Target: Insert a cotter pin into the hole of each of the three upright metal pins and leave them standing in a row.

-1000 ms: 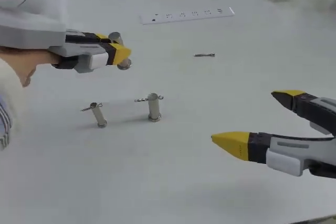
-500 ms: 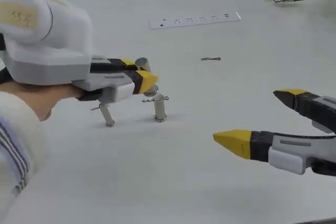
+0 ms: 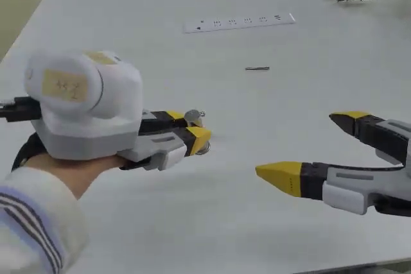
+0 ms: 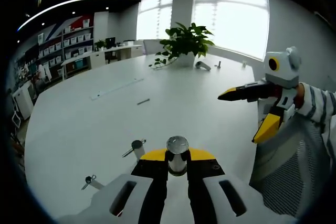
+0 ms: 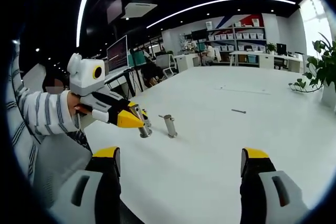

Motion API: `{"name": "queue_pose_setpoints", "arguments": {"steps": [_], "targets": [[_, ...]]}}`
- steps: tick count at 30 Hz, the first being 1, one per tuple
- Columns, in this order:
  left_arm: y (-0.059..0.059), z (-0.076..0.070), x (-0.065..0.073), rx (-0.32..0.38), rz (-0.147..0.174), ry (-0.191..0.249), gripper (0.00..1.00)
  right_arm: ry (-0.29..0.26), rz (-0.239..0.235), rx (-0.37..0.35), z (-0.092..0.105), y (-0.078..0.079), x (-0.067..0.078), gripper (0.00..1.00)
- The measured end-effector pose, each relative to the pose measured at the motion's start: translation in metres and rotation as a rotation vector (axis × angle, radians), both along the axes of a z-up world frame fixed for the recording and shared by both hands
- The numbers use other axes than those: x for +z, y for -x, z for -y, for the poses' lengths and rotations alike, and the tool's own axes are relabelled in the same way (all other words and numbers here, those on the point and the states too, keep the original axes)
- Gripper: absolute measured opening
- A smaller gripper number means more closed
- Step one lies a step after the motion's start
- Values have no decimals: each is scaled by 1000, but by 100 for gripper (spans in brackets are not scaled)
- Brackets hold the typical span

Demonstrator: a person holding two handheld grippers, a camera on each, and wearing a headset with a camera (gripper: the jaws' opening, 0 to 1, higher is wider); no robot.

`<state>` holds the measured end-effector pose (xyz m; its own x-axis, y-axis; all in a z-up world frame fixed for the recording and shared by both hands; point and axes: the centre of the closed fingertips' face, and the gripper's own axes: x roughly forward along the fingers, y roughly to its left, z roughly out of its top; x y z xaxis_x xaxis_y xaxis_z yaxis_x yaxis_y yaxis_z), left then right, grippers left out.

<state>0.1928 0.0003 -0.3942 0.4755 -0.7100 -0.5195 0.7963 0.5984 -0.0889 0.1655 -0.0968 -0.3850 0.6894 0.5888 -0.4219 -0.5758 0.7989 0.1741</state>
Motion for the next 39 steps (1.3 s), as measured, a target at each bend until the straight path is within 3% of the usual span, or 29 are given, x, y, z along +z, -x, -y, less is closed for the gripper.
{"name": "queue_pose_setpoints", "arguments": {"steps": [4,16,19,23,39], "targets": [[3,5,-10,2,13,-14,9,8,-7,14,0,3,-3,94],[7,11,-42,-34,8,-86,9,25,-21,15,4,6,-7,93],[8,14,-48,-45,23,-103,9,23,-25,10,5,6,-8,93],[6,16,-54,-33,9,-96,9,20,-26,6,5,5,-8,93],[11,20,-68,-59,19,-101,9,23,-45,20,5,9,-14,92]]}}
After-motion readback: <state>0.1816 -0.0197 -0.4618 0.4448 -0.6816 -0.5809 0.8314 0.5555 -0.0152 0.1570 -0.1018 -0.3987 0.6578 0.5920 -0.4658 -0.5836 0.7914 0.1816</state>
